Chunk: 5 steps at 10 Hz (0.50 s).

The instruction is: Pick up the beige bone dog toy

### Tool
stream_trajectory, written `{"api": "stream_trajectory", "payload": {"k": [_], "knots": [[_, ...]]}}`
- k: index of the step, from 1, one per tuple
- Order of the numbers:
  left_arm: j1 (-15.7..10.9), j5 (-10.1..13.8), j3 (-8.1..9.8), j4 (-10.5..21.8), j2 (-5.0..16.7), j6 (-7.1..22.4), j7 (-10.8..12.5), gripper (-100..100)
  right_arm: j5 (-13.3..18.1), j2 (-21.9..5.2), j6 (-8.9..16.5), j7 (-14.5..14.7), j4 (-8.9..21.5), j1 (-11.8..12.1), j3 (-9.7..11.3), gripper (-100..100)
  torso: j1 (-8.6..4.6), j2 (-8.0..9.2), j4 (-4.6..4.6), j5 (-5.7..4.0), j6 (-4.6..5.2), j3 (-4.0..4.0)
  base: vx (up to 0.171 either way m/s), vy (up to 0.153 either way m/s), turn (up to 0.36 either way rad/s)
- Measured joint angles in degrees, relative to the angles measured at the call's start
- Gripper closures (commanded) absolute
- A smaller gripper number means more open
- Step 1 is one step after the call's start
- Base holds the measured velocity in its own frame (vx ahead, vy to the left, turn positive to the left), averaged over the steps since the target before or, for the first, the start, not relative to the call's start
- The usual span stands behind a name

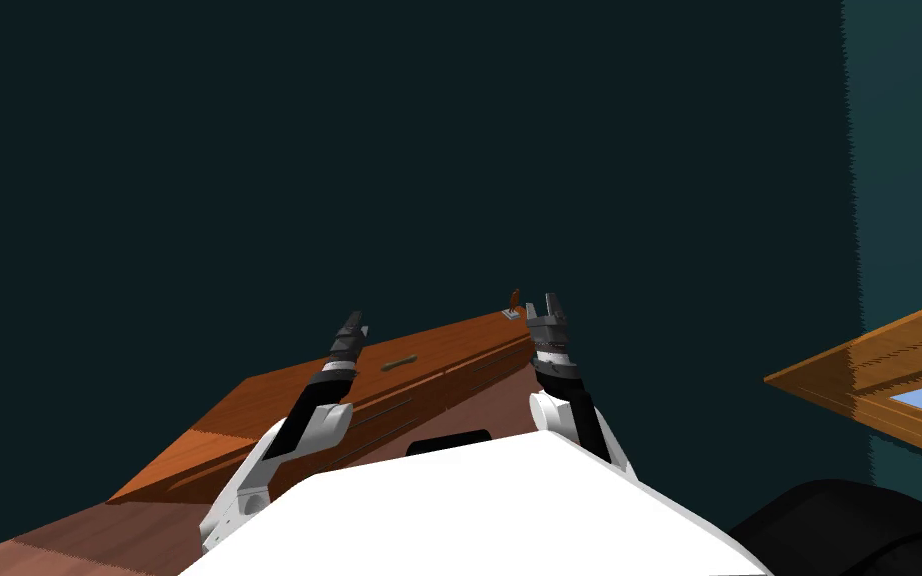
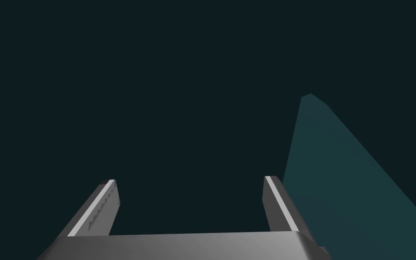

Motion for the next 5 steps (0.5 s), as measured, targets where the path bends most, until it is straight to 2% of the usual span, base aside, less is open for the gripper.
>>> {"api": "stream_trajectory", "payload": {"k": [2, 5], "knots": [[-2.2, -0.1, 0.81, 2.3, 0.2, 3.5, 0.5, -100, 0.0, 0.0, 0.0, 0.0, 0.0, 0.0, 0.0, 0, -0.03, -0.01, 0.0, -0.01, 0.01, 0.0, -0.034, -0.031, -0.132], [-4.5, -0.3, 2.0, 7.3, 0.2, 7.9, 1.3, -100, 0.0, 0.0, 0.0, 0.0, 0.0, 0.0, 0.0, 0, -0.02, -0.01, 0.0, 0.0, 0.0, -0.01, -0.022, -0.024, -0.055]]}}
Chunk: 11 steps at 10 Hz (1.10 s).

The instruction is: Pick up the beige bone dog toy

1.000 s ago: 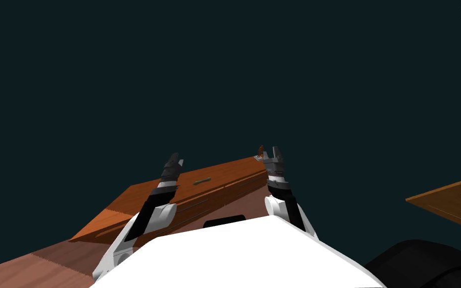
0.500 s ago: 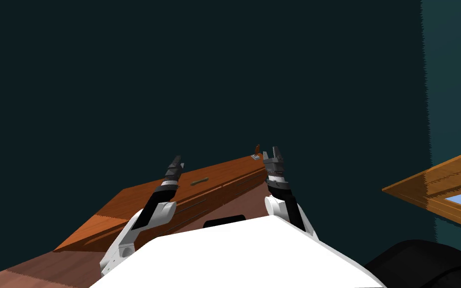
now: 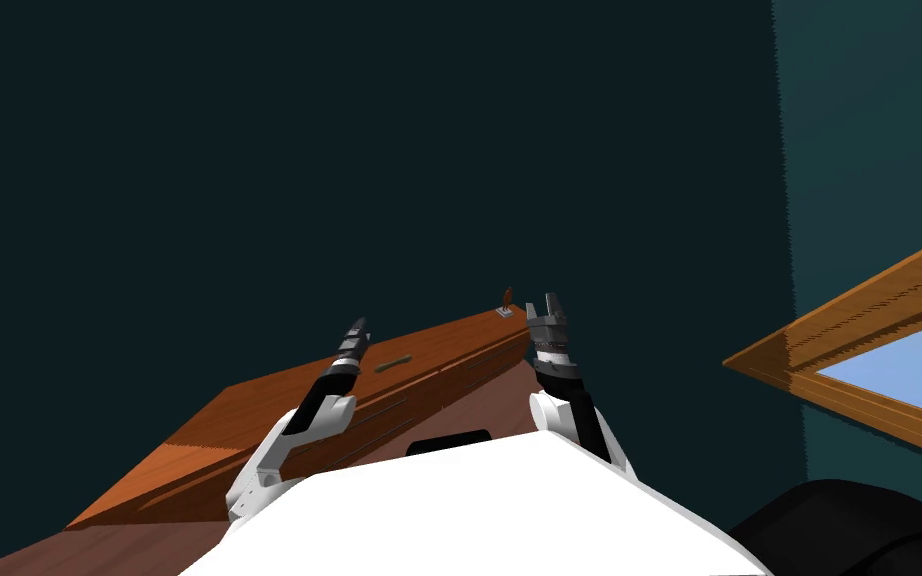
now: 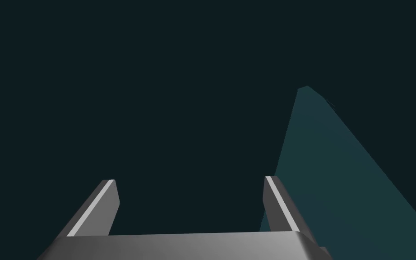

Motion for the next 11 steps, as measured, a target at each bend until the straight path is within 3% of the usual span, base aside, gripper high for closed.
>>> {"api": "stream_trajectory", "payload": {"k": [8, 11], "knots": [[-4.4, 0.3, 3.13, 7.8, 1.7, 10.4, 2.6, -100, 0.0, 0.0, 0.0, 0.0, 0.0, 0.0, 0.0, 0, 0.03, -0.04, 0.0, 0.0, -0.01, -0.02, -0.014, -0.019, -0.077], [-6.6, 0.1, 4.03, 12.6, 1.9, 11.9, 3.1, -100, 0.0, 0.0, 0.0, 0.0, 0.0, 0.0, 0.0, 0, 0.07, -0.06, -0.01, 0.01, -0.01, -0.03, -0.004, -0.008, -0.052]]}}
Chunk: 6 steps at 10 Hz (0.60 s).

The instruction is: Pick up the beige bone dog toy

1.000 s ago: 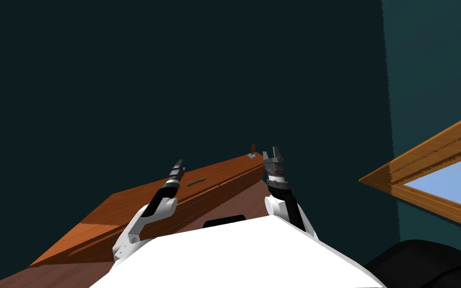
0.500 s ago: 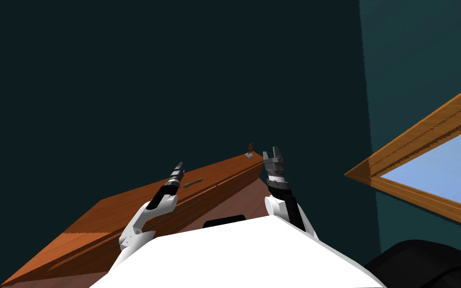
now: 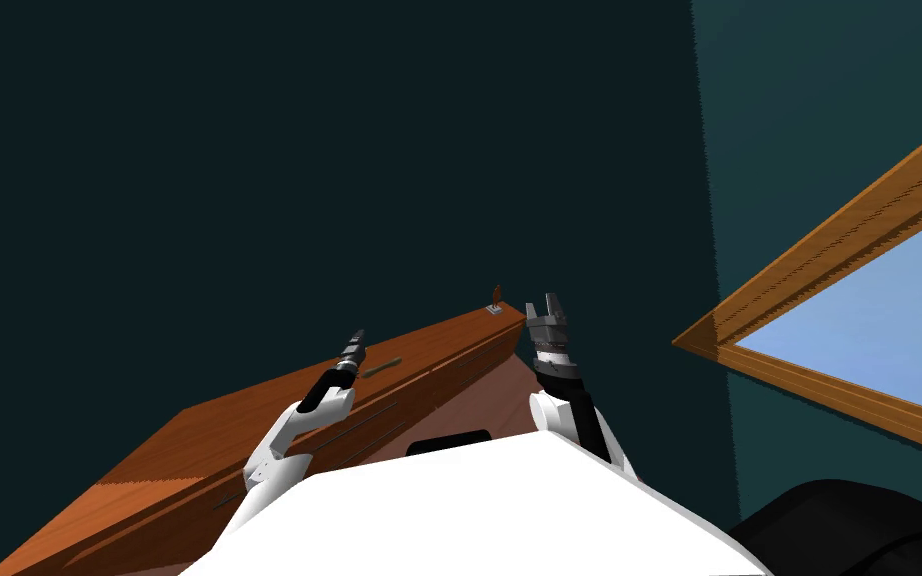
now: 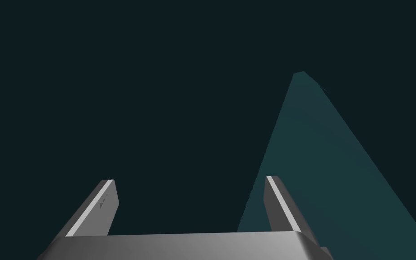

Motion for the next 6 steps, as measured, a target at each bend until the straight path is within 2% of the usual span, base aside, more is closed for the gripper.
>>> {"api": "stream_trajectory", "payload": {"k": [6], "knots": [[-4.3, -0.7, 2.57, 8.5, 0.8, 6.1, 1.7, -100, 0.0, 0.0, 0.0, 0.0, 0.0, 0.0, 0.0, 0, 0.0, -0.04, -0.01, 0.0, 0.0, -0.02, 0.001, -0.011, -0.078]]}}
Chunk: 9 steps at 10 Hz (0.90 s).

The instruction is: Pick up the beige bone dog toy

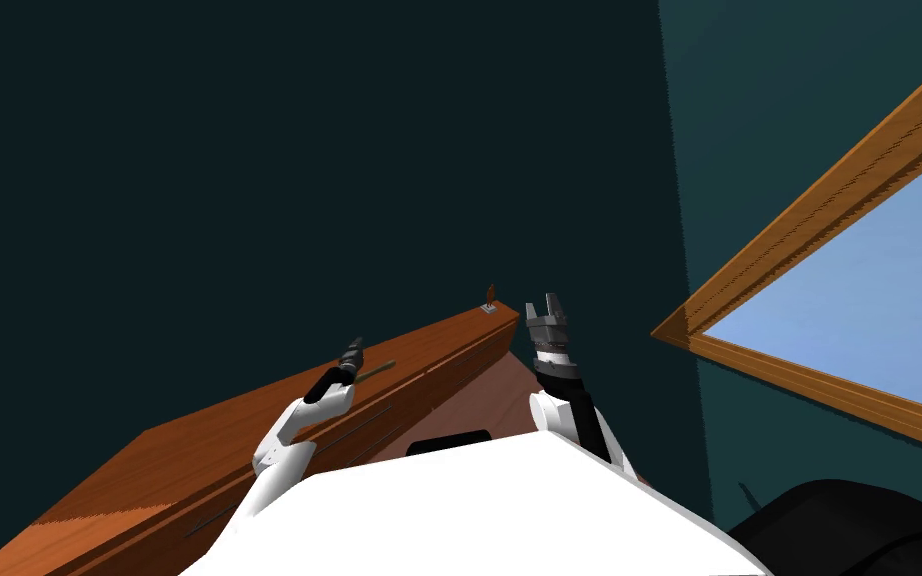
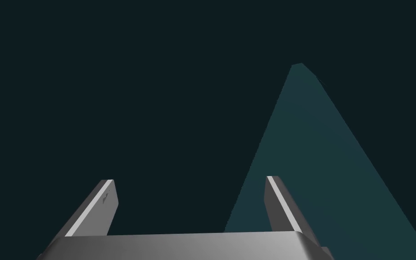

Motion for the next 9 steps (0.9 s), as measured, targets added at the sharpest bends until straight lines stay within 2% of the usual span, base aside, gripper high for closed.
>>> {"api": "stream_trajectory", "payload": {"k": [1, 9], "knots": [[-0.4, 0.5, 0.18, 1.5, 0.9, 0.8, 0.4, -100, 0.0, 0.0, 0.0, 0.0, 0.0, 0.0, 0.0, 0, 0.03, 0.01, 0.0, 0.0, -0.03, 0.0, 0.007, -0.007, -0.103], [-5.4, -0.5, 3.6, 14.7, 2.6, 6.1, 2.9, -100, 0.0, 0.0, 0.0, 0.0, 0.0, 0.0, 0.0, 0, 0.07, -0.03, -0.01, 0.01, -0.03, -0.02, 0.014, 0.001, -0.077]]}}
